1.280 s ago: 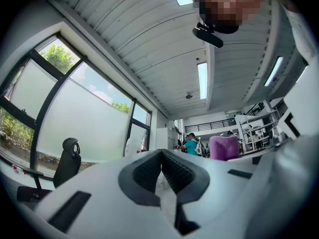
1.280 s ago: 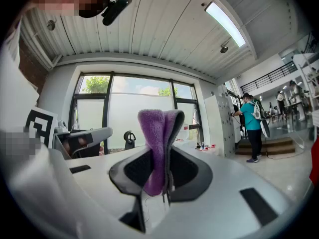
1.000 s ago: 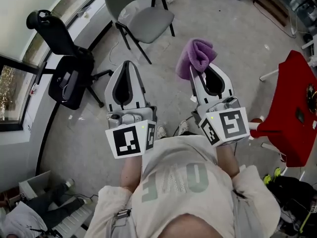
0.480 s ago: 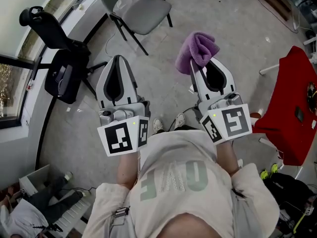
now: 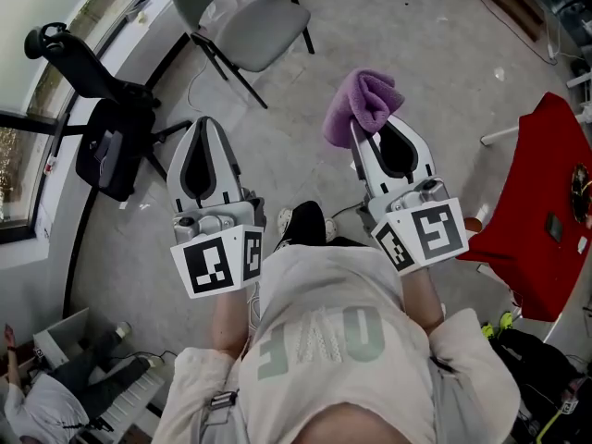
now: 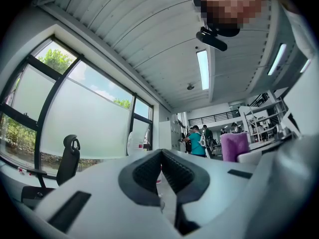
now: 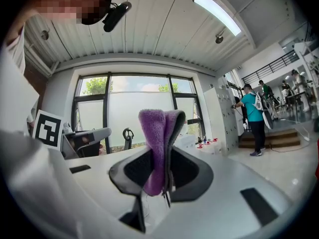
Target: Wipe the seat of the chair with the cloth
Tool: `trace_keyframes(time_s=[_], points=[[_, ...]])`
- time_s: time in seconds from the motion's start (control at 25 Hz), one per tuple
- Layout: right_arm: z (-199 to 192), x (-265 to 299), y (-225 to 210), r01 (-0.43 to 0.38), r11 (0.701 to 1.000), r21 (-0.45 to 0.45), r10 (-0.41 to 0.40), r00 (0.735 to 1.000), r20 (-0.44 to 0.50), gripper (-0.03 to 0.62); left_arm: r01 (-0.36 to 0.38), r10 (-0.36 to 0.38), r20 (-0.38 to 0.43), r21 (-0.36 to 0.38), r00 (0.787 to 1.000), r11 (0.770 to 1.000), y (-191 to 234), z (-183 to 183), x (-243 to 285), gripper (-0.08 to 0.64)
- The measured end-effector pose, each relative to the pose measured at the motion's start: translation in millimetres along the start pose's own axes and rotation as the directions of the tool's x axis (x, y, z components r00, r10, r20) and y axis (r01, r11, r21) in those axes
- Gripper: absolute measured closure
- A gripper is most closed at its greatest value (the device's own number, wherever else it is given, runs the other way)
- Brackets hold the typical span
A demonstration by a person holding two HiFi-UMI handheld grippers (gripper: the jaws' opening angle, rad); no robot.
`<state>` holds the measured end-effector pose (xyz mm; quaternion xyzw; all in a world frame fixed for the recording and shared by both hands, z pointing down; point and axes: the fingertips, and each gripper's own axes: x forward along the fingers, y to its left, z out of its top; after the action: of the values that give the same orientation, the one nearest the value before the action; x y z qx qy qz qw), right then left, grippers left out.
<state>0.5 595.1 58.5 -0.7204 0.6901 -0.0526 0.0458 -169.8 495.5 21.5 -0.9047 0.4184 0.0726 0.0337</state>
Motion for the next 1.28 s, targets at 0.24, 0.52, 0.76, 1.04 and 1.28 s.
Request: trace_keyframes(time_s=[0.24,0.52,0.76,1.04,1.28], points=[[-11.7,34.4,-12.7,-0.025,0.999,-0.025,0.024,1.0,-0.015,0.502,-0.019,0.02,0.012,-0.01,1.0,1.0,14.0,-17.7,34.8,0.548],[-22.6,129.0,-43.4,-0.01,1.0,-0.012,0.009,0.999,-0.033,0.502,-0.017,0.018,0.015,-0.028,1.0,0.999,51.2,-48.8,123.7,0.548],[7.6,254.4,-59.6,-0.025,0.999,-0.034,0.024,0.999,-0.031,0.502,-0.011,0.012,0.045,-0.018,0.999,1.0,108.7,-36.5,237.5,0.548],[33.9,373.3,-82.4,-0.013,1.0,-0.027,0.012,1.0,-0.013,0.502,-0.048,0.048,0.063,-0.01,0.997,0.999,175.5,-35.4,339.9,0.548],[27.3,424.8,-99.6,-0.016,1.0,-0.012,0.015,0.998,-0.066,0.502,-0.085,0.086,0.029,-0.026,0.996,0.996,207.7,-47.9,393.8,0.548]])
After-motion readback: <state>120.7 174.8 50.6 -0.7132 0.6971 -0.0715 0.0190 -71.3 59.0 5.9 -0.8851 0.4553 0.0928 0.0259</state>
